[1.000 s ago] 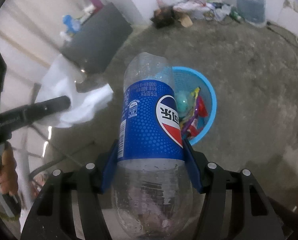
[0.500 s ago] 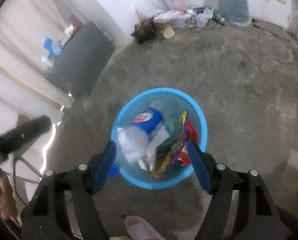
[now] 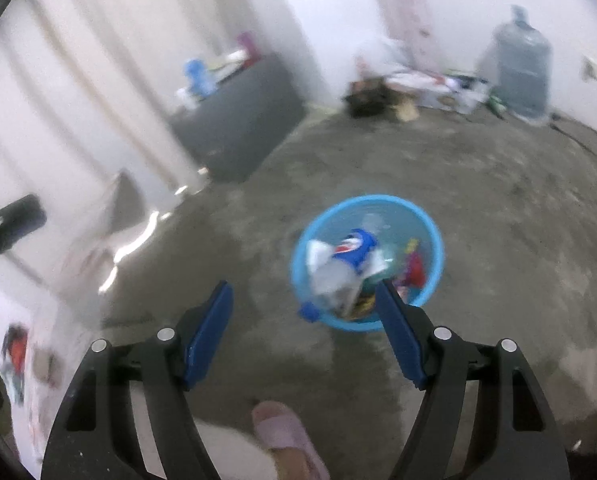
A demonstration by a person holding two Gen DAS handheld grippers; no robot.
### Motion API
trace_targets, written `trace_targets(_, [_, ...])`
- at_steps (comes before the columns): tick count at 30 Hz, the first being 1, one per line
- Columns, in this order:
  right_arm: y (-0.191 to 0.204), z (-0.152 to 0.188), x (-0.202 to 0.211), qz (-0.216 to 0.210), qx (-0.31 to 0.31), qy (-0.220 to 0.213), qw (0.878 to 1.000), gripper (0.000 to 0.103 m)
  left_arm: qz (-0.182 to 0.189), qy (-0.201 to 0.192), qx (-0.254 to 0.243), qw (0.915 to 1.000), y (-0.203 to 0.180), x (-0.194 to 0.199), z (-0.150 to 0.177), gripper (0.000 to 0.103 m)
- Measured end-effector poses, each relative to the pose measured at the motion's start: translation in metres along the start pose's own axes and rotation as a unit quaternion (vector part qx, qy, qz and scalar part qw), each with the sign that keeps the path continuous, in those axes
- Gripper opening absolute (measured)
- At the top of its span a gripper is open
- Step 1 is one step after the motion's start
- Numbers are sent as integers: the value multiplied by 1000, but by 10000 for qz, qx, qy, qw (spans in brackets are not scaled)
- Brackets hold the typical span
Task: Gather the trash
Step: 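Swing both tools back from the wastebasket toward the table, then grasp the gold juice box with the right gripper while the left gripper grasps the clear bag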
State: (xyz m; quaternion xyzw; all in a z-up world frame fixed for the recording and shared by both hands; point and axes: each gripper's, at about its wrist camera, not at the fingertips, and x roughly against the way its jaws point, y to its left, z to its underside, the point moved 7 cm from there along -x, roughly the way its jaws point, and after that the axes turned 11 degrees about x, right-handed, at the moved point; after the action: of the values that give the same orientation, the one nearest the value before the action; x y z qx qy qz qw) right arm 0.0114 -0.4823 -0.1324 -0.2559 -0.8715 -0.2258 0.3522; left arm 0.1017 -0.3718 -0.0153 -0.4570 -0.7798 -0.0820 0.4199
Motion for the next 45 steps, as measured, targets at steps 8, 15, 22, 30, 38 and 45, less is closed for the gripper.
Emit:
trace_targets(8, [112, -12, 21, -891, 1147, -200, 9892, 70, -1062, -523, 622, 9910, 113, 118, 89, 62])
trace_targets(15, [227, -1, 26, -1771, 2282, -168, 9572, 70, -1880, -623, 1610, 9669, 208, 184, 162, 62])
trace_targets(22, [315, 15, 10, -2246, 3209, 60, 9201, 70, -1884, -553, 2150, 9567, 240, 199, 211, 62])
trace_targets(30, [363, 32, -9, -2334, 3632, 395, 9011, 72, -1864, -177, 2448, 9513, 260, 177, 235, 73])
trace_targets(38, [377, 47, -28, -2296, 3810, 675, 8931, 74, -2042, -12, 2419, 9486, 270, 160, 238, 77])
trace_targets(45, [386, 57, -38, -2291, 3991, 767, 8845, 74, -2330, 58, 2119, 9491, 269, 154, 238, 77])
